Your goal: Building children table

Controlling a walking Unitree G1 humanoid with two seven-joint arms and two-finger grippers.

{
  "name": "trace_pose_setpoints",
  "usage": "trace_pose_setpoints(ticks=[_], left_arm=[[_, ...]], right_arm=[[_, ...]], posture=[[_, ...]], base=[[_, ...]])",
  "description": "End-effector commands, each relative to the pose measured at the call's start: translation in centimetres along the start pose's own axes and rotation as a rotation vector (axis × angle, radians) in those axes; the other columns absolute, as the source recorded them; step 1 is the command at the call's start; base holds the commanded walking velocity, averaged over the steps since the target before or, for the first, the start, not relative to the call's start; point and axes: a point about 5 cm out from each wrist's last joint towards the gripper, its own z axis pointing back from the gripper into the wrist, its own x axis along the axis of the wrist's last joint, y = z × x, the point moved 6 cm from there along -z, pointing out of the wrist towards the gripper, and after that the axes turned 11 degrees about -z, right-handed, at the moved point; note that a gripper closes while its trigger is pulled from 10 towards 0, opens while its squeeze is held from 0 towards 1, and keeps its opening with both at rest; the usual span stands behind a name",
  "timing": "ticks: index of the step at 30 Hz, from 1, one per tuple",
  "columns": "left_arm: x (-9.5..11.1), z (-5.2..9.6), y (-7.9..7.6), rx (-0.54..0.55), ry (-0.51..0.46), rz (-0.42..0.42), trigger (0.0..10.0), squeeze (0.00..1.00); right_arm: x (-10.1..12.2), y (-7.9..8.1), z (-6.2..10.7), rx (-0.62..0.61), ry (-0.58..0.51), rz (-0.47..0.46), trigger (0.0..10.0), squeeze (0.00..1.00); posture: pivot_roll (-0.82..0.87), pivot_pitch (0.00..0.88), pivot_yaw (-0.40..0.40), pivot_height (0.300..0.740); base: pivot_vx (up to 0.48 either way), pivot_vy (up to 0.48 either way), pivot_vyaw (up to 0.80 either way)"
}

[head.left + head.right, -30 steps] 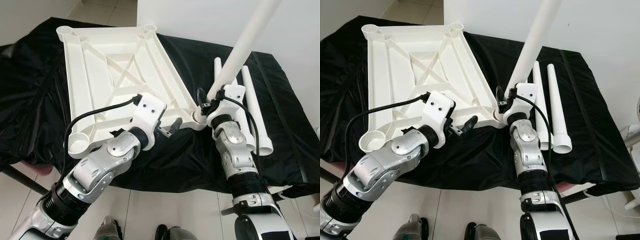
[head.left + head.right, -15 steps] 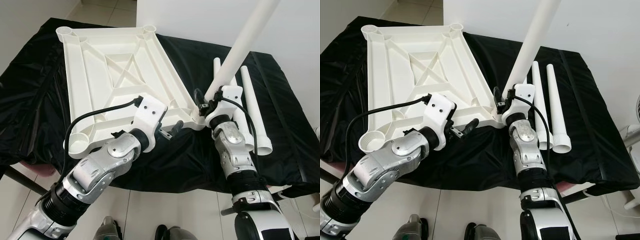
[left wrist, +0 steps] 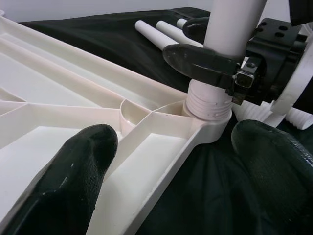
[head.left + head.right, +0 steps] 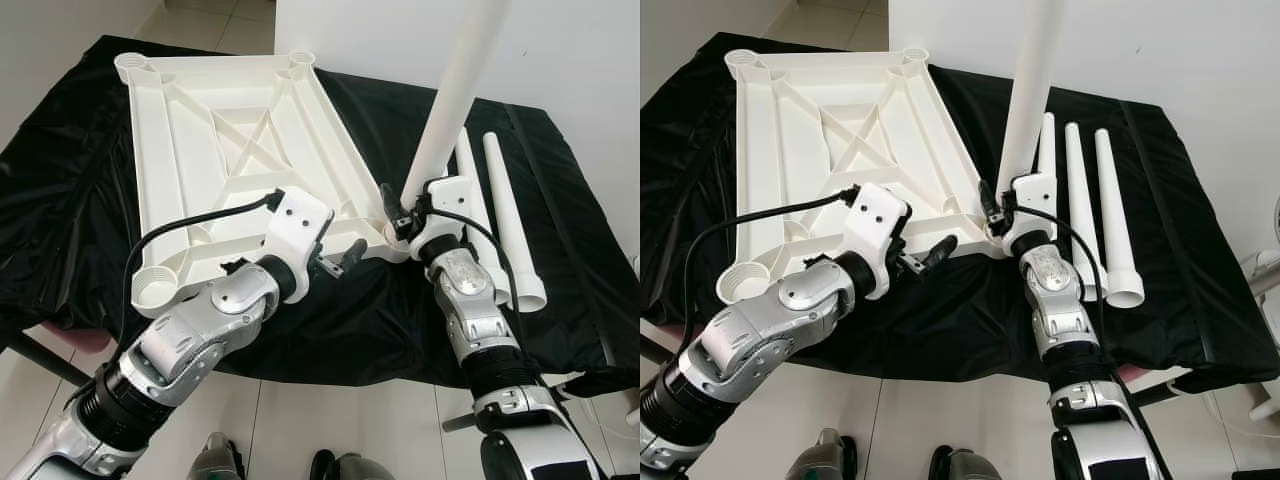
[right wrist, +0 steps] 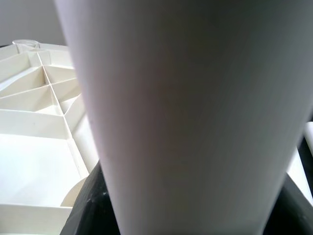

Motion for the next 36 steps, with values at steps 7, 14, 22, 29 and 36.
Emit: trace_pose_setpoints(ticks=[7, 14, 22, 29, 36], left_arm=[[1.0, 0.6, -3.8, -0.318, -0.056, -0.012, 10.0, 0.0], [1.0, 0.6, -3.8, -0.32, -0.055, -0.01, 10.0, 0.0], [1.0, 0.6, -3.8, -0.317, -0.052, -0.003, 10.0, 0.0], [1.0, 0.6, -3.7, -0.315, -0.053, 0.001, 10.0, 0.0], [1.1, 0.6, -3.7, -0.315, -0.052, 0.002, 10.0, 0.0]], right_arm=[[-3.8, -2.8, 1.9, -0.175, 0.108, -0.186, 10.0, 0.0], [-4.2, -2.7, 2.5, -0.191, 0.11, -0.2, 10.0, 0.0], [-4.4, -2.3, 3.4, -0.199, 0.1, -0.232, 10.0, 0.0], [-4.5, -2.3, 2.9, -0.199, 0.125, -0.222, 10.0, 0.0], [-4.2, -2.4, 1.7, -0.176, 0.164, -0.216, 10.0, 0.0]], posture=[[0.13, 0.159, -0.073, 0.74], [0.13, 0.161, -0.071, 0.74], [0.12, 0.169, -0.073, 0.74], [0.12, 0.169, -0.073, 0.74], [0.12, 0.17, -0.07, 0.74]], base=[[0.0, 0.0, 0.0], [0.0, 0.0, 0.0], [0.0, 0.0, 0.0], [0.0, 0.0, 0.0], [0.0, 0.0, 0.0]])
